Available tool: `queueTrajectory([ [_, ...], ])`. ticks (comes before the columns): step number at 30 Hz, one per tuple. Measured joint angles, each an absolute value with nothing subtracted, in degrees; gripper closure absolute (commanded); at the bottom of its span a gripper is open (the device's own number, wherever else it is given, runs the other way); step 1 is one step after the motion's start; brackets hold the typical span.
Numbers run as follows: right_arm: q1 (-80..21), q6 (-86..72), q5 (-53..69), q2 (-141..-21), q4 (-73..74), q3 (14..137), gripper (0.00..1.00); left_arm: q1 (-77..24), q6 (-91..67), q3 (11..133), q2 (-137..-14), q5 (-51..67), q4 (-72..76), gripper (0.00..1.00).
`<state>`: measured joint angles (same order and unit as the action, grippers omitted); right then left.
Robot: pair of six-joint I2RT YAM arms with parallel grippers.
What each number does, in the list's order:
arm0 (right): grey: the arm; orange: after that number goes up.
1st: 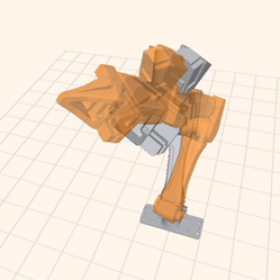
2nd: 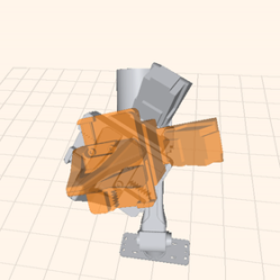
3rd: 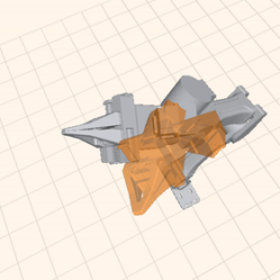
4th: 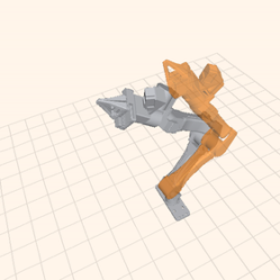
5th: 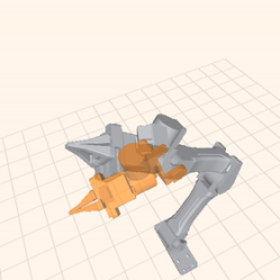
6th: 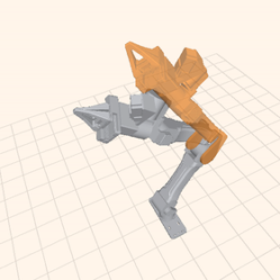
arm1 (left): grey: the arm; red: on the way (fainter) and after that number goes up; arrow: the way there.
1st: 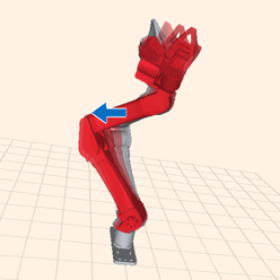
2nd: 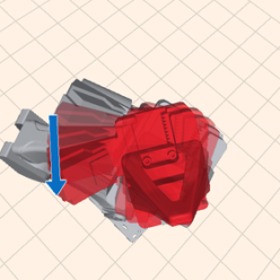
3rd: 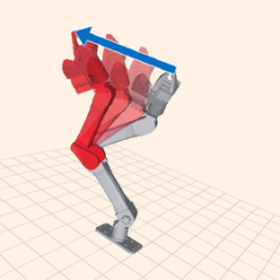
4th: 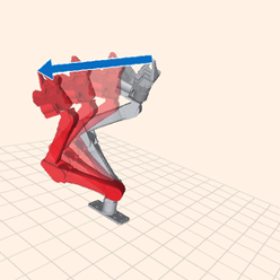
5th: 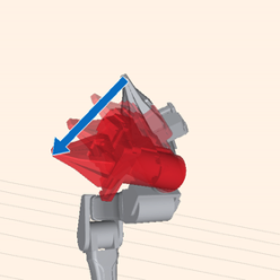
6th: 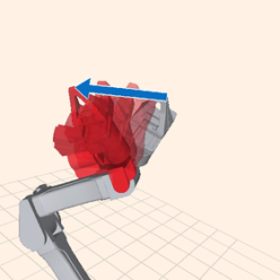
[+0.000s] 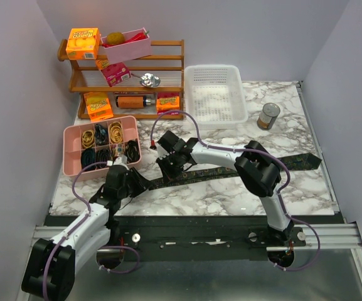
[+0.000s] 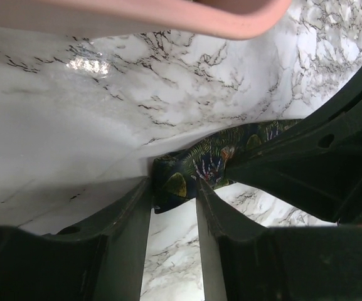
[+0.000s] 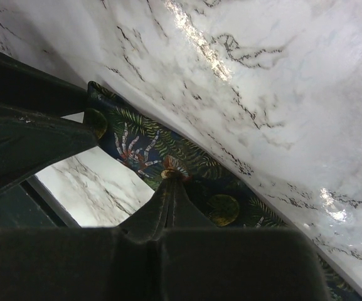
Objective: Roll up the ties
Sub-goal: Roll the tie at the center of the board.
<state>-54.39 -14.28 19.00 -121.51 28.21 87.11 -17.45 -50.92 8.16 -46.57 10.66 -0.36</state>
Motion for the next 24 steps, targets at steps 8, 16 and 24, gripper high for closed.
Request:
queueTrajectory([
  [8,-54.39,-14.55,19.09,-121.51,28.16,87.11,0.99,-17.34,-51.07,7.77,-47.86,11.00,0.58,0.83],
  [16,-54.39,-14.52,19.16,-121.49,28.14,87.11,1.00,-17.37,-49.15,9.37,-46.41,10.31,-4.12,0.98],
  [24,-54.39,-14.46,19.18,-121.36,28.14,87.29,1.00,-17.37,-46.78,12.91,-46.70,10.09,-8.29,1.00],
])
